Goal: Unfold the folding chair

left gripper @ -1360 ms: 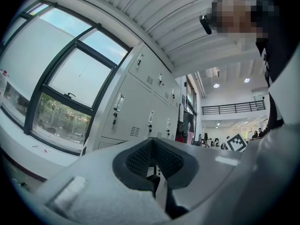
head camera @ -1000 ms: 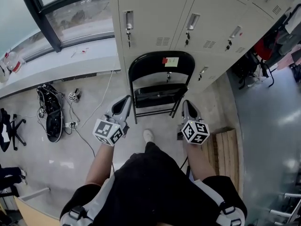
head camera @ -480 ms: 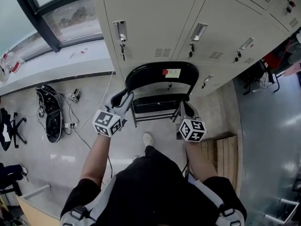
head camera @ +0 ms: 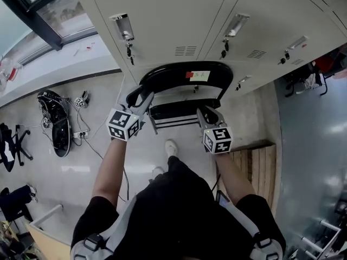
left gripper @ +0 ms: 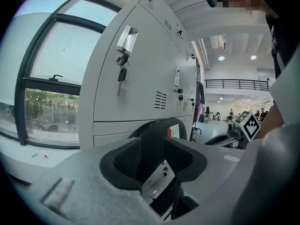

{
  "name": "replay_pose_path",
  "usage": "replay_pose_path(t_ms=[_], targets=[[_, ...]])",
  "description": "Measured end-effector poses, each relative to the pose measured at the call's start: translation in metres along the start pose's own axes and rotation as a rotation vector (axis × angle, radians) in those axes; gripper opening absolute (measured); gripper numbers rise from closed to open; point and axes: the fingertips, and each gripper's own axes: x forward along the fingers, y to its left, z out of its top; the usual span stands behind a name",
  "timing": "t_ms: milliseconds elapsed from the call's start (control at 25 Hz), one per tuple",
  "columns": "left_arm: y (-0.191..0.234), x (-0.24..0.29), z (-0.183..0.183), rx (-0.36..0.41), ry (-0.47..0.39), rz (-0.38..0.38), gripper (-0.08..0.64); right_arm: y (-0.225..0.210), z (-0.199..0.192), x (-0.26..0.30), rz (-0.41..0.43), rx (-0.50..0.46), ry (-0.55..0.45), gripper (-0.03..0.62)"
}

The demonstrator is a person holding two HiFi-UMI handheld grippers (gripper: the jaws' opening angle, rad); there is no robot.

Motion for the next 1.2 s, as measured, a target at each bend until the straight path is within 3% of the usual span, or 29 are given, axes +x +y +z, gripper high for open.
replay_pose_path(t_ms=[160, 320, 400, 640, 880, 1200], targets=[[0.004, 0.002, -0.009, -0.015, 0.005, 0.009, 0.160, 0.034, -0.009, 0.033, 0.151, -0.215, 0.095, 0.147], [0.015, 0.002, -0.016, 0.032, 0.043, 0.046, 0.160, 0.064, -0.028, 0.062, 0.287, -0.408, 0.200, 0.209], [0.021, 0.004, -0.021, 0.042, 0.075, 0.044, 0.192, 0.069, -0.042, 0.073, 0.327, -0.479, 0.257, 0.236], [0.038, 0.019, -0.030, 0.076, 0.163, 0.015, 0.249, 0.066, -0.096, 0.100, 0.412, -0.810, 0.436, 0.302], [0.046, 0.026, -0.037, 0.032, 0.177, 0.027, 0.249, 0.053, -0.125, 0.126, 0.451, -0.909, 0.552, 0.342], [0.043, 0.044, -0.037, 0.111, 0.232, -0.028, 0.249, 0.052, -0.154, 0.133, 0.542, -0.875, 0.684, 0.319]])
